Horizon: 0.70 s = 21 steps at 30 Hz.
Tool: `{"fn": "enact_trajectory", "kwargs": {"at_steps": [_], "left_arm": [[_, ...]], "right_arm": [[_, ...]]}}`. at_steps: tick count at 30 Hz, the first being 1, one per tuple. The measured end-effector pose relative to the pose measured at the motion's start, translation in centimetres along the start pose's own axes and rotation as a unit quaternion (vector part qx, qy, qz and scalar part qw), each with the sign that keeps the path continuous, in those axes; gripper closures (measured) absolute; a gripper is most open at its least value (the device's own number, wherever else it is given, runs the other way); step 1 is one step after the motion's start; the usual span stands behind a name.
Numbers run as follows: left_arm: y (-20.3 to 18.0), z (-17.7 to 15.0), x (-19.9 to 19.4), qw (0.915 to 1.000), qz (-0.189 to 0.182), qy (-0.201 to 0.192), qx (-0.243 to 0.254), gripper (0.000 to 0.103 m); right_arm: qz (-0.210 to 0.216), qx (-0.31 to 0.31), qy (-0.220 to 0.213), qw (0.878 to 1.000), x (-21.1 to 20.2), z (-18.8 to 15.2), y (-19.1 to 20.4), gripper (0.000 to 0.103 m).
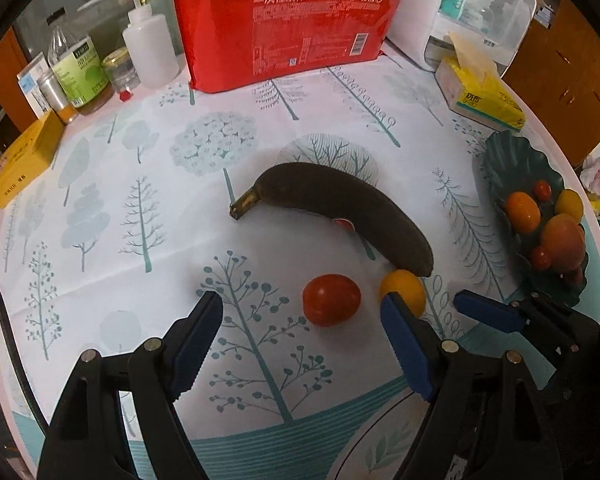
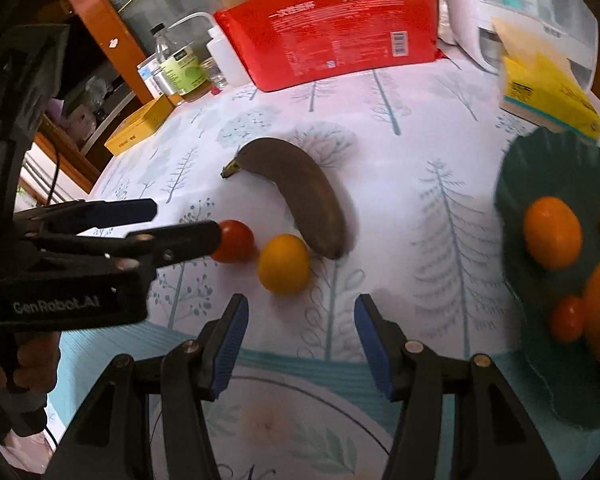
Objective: Organize fruits
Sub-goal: 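Grasp the cherry tomato with the left tool while the right tool grasps the small mandarin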
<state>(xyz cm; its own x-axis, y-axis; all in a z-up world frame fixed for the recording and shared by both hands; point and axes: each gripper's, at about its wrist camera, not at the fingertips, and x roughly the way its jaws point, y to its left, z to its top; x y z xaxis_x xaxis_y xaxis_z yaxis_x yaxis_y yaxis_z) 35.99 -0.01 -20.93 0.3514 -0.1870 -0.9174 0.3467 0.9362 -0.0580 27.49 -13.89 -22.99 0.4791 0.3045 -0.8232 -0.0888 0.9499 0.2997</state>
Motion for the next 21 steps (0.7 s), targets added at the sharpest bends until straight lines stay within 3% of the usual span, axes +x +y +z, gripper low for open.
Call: {"fn": "enact_trajectory", "kwargs": {"at_steps": [4,12,16,21], "left_arm": [[0.5,-0.1,1.0,0.9999,-0.009,0.001,-0.005,0.023],[1.1,-0.3,2.6,0.999,-0.043,-0.004,-0.014,0.034],[0.8,-0.3,2.7,0.9982,-0.058,-0.011,-0.008,0.041],[0.3,-0.4,2.9,0.9969,-0.078,-0.015,-0.002,0.053]], "right_arm": [[0.002,-0.011,-0.011,1.0,0.8,0.1,0.5,0.048],[-0.005,-0.038,-0.052,0.998,1.1,0.3,1.4,0.055],[-0.02,-0.041,-0.051,0.998,1.6,0.3,1.3,0.062],[-0.017,-0.04,-0.058,0.997,1.5,0.3,1.1,0.063]]}}
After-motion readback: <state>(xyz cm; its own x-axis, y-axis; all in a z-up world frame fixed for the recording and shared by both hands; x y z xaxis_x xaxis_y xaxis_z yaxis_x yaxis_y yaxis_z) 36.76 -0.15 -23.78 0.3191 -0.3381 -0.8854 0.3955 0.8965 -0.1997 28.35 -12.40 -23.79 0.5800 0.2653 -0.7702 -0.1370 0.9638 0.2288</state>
